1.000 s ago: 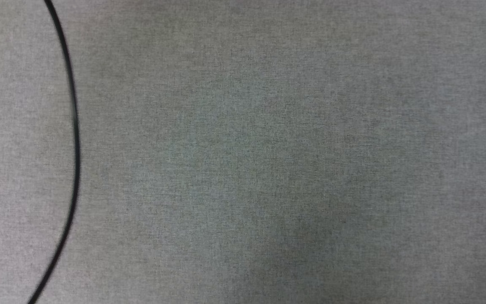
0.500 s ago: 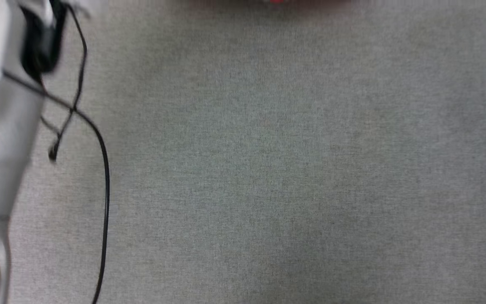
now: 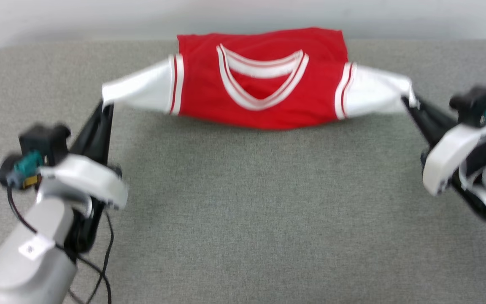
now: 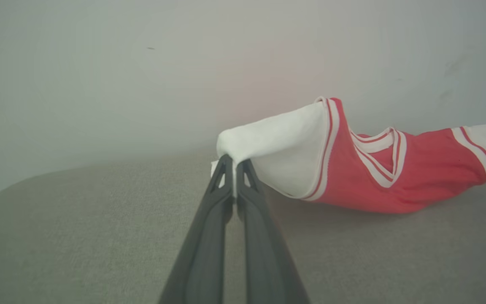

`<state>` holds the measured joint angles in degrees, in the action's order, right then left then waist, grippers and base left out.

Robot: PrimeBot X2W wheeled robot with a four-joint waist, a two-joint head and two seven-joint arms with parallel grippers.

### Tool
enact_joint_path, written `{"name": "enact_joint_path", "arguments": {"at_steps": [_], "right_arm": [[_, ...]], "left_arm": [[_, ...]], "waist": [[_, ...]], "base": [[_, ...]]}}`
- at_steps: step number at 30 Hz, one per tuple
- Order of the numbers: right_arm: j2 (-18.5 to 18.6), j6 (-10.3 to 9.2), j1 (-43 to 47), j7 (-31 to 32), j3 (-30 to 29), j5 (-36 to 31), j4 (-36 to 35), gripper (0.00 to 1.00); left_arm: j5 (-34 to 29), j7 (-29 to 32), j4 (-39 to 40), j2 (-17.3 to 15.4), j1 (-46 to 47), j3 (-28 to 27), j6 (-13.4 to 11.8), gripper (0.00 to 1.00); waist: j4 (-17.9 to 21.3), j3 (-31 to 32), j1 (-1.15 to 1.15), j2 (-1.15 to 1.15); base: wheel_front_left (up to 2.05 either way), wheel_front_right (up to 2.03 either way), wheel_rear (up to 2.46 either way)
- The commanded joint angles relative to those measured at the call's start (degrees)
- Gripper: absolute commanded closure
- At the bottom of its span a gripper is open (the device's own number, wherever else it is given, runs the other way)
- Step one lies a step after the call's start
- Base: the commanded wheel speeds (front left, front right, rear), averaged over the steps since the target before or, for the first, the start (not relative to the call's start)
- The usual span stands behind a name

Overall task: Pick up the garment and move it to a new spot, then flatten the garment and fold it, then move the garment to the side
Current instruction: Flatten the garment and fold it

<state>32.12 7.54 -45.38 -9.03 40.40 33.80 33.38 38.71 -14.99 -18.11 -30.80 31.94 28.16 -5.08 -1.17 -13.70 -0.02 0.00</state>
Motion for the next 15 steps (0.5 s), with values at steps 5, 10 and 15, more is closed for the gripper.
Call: {"name": "enact_joint_path", "arguments": {"at_steps": [5, 10, 15], "right_arm": [[0.8, -0.1, 10.3, 0.5, -0.9, 0.4, -1.6, 1.0], [0.9, -0.1, 19.9, 1.3, -3.0, 0.4, -2.0, 1.0], [0.3, -0.1, 28.6, 1.2, -6.2, 0.0, -2.1, 1.0]], "left_arm": [[2.0, -0.3, 1.3, -1.0, -10.9, -0.5, -2.3, 1.0], [2.9, -0.3, 1.6, -0.4, -19.5, -0.2, -4.5, 1.0], [4.2, -0.3, 1.0, 0.6, -26.1, -1.5, -5.7, 1.0]], "waist": [[0.9, 4.7, 0.02, 0.0], [0.9, 7.8, 0.02, 0.0], [0.6, 10.4, 0.02, 0.0]], "base": [[0.0, 0.0, 0.0], [0.0, 0.0, 0.0], [0.0, 0.0, 0.0]]}}
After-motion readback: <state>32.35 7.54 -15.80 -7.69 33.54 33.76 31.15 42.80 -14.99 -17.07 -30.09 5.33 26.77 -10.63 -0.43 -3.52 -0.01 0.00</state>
